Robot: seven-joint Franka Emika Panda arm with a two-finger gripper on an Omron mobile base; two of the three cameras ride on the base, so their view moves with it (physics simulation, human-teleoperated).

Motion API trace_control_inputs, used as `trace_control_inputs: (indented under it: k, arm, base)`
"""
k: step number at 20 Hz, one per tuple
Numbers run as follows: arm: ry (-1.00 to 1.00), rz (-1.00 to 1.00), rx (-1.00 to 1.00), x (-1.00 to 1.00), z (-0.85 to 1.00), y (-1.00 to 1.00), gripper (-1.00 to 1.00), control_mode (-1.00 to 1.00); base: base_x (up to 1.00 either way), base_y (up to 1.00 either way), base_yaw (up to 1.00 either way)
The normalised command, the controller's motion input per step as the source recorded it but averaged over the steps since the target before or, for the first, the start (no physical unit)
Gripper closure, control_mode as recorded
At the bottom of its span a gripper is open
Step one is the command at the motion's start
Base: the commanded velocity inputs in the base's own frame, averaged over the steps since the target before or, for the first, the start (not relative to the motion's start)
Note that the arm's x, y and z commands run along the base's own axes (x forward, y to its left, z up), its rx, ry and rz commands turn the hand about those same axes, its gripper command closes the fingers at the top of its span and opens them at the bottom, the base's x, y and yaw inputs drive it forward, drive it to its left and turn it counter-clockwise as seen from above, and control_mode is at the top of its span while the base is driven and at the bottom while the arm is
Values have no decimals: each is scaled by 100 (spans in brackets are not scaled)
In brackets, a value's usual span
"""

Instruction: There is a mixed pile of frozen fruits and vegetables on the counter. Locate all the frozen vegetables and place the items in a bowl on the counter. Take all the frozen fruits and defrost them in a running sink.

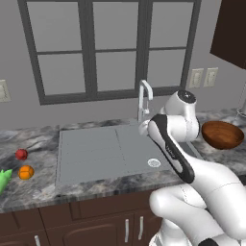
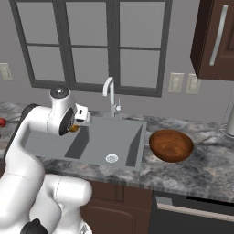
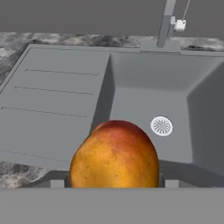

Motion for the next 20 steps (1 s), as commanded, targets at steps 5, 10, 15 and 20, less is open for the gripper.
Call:
trace_control_inputs:
  k: [5, 10, 15, 20]
  arm:
    - [0, -1, 0, 22, -7, -25, 100, -100]
    - [0, -2, -1, 18, -16, -20, 100, -100]
    - [0, -3, -3, 10, -26, -14, 100, -100]
    - [2, -3, -3, 10, -27, -12, 100, -100]
  base:
    - [0, 0, 0]
    - [0, 0, 0]
    - [0, 0, 0]
    - [0, 0, 0]
